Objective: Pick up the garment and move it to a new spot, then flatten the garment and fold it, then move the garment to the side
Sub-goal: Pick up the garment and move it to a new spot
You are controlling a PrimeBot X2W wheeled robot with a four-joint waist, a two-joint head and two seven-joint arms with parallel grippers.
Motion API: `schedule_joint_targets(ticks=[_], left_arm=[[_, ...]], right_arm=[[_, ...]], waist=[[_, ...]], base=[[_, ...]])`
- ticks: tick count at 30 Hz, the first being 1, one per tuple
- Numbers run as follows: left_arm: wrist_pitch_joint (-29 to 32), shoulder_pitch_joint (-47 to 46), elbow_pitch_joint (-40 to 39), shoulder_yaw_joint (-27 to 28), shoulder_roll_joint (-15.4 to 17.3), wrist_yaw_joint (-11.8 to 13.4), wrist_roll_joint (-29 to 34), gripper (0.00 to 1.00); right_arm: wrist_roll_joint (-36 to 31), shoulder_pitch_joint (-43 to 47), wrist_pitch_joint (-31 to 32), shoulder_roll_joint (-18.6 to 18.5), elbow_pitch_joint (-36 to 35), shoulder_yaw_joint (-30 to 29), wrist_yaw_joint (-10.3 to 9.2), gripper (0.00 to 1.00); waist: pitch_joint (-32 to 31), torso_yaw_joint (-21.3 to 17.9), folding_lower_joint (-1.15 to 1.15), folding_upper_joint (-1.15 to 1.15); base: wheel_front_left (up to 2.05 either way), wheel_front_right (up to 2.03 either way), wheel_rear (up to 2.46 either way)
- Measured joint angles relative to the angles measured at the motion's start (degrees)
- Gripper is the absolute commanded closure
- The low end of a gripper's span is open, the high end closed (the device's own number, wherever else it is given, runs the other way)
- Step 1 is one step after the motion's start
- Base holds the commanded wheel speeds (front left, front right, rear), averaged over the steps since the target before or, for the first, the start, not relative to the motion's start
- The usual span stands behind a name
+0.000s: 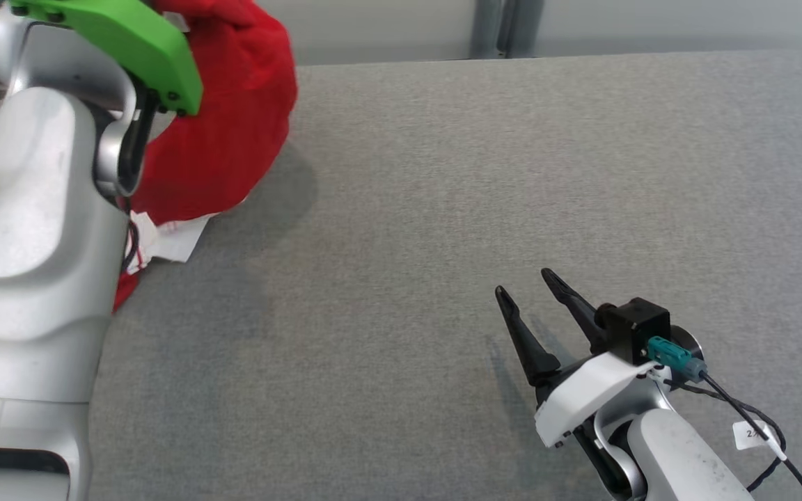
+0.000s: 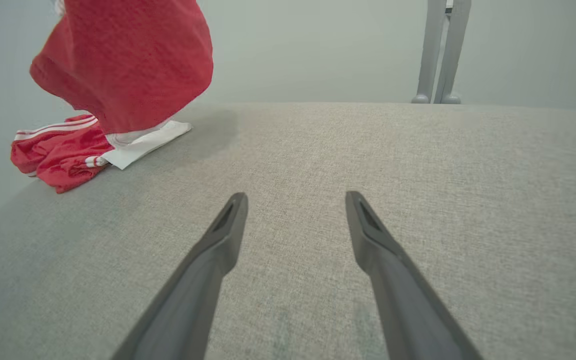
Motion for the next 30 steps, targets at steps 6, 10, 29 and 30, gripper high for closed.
schedule_joint_targets(ticks=[6,10,29,30], left_arm=[[2.54,0.57,-6.01,-4.47,-4.0,-1.88,-0.87,1.0],[5.15,2.39,-7.89,-9.53,-4.97,-3.07,0.4,1.0],[2.1,21.31,3.45,-10.56,-4.0,4.64,-2.71,1.0],[2.04,22.14,3.2,-10.27,-3.48,5.12,-2.77,1.0]], right_arm=[[0.0,0.81,-0.6,0.44,0.05,-1.49,0.0,0.0],[-0.03,0.99,-0.92,0.78,-0.09,-2.47,0.0,0.0],[-0.27,0.43,-2.82,1.79,2.0,-4.12,0.0,0.0],[-0.4,0.59,-2.8,1.82,2.01,-4.24,0.0,0.0]], waist=[[-1.46,-5.62,0.0,0.0],[-1.67,-9.06,0.0,0.0],[1.9,-11.22,0.0,0.0],[1.68,-10.83,0.0,0.0]], base=[[0.0,0.0,0.0],[0.0,0.0,0.0],[0.0,0.0,0.0],[0.0,0.0,0.0]])
